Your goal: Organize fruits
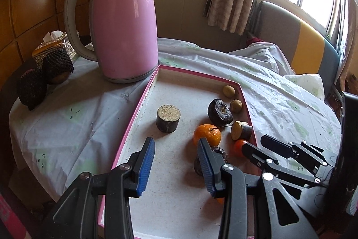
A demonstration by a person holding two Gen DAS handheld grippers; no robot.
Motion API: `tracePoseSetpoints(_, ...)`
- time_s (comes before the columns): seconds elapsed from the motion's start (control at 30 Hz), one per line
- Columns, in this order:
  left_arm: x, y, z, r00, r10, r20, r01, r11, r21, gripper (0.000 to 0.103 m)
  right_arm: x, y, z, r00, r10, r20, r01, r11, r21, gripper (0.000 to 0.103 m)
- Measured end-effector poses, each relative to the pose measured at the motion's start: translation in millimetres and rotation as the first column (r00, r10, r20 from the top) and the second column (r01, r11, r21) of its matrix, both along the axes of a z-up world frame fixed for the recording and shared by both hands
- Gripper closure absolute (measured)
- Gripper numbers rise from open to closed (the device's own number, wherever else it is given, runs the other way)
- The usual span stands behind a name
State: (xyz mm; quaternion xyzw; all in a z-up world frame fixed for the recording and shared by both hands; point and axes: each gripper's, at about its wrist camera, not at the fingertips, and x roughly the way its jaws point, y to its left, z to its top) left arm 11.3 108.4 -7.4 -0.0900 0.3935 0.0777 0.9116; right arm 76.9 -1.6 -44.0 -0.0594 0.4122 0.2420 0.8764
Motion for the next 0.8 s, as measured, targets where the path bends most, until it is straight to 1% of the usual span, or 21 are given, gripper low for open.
tracePoseSetpoints(0.03, -1, -2, 1, 1.000, -0.003, 0.003, 0.003, 1.000, 0.002, 0.062, -3, -3, 2, 1.000, -0.013, 0.004, 0.013, 1.000, 0.006, 0.064)
tracePoseSetpoints(0.07, -1, -4, 2, 1.000, -0.007, 0.007, 0.007, 1.000, 0.004, 0.061, -5, -7, 3, 1.000, -0.030, 0.009, 0.030, 0.999, 0.011, 0.059)
tracePoseSetpoints(0.13, -3, -8, 4, 1.000, -0.014, 0.014, 0.013, 1.000, 0.011, 0.057, -11, -13, 7, 0.998, -0.064, 0.025, 0.064, 0.998, 0.023, 0.053)
tracePoseSetpoints(0.17, -4, -10, 5, 1.000, -0.017, 0.017, 0.017, 1.000, 0.014, 0.056, -15, -16, 10, 0.996, -0.080, 0.035, 0.079, 0.997, 0.027, 0.052)
tracePoseSetpoints(0.23, -6, -14, 7, 0.999, -0.026, 0.027, 0.025, 1.000, 0.018, 0.056, -21, -22, 14, 0.992, -0.116, 0.055, 0.115, 0.993, 0.027, 0.044)
tracePoseSetpoints(0.27, -7, -15, 9, 0.999, -0.027, 0.033, 0.026, 0.999, 0.023, 0.056, -23, -25, 16, 0.989, -0.134, 0.061, 0.132, 0.991, 0.033, 0.043)
tracePoseSetpoints(0.33, -10, -18, 12, 0.999, -0.034, 0.042, 0.032, 0.999, 0.031, 0.055, -28, -30, 20, 0.984, -0.163, 0.070, 0.160, 0.986, 0.041, 0.041)
tracePoseSetpoints(0.4, -14, -22, 14, 0.998, -0.038, 0.053, 0.036, 0.998, 0.043, 0.053, -35, -35, 22, 0.978, -0.186, 0.090, 0.184, 0.982, 0.032, 0.037)
tracePoseSetpoints(0.5, -19, -28, 18, 0.997, -0.044, 0.064, 0.040, 0.997, 0.059, 0.042, -42, -39, 24, 0.971, -0.212, 0.106, 0.211, 0.977, 0.025, 0.034)
tracePoseSetpoints(0.57, -23, -32, 19, 0.996, -0.050, 0.075, 0.045, 0.997, 0.063, 0.040, -46, -43, 24, 0.964, -0.239, 0.113, 0.239, 0.971, 0.021, 0.032)
tracePoseSetpoints(0.63, -26, -36, 20, 0.997, -0.040, 0.071, 0.034, 0.997, 0.076, 0.034, -49, -47, 25, 0.961, -0.256, 0.110, 0.255, 0.967, 0.023, 0.031)
tracePoseSetpoints(0.7, -28, -38, 22, 0.997, -0.021, 0.077, 0.015, 0.996, 0.084, 0.034, -52, -50, 26, 0.956, -0.270, 0.117, 0.269, 0.963, 0.020, 0.031)
tracePoseSetpoints(0.8, -32, -39, 25, 0.995, 0.012, 0.096, -0.020, 0.996, 0.091, 0.034, -56, -53, 28, 0.953, -0.277, 0.123, 0.276, 0.961, 0.026, 0.028)
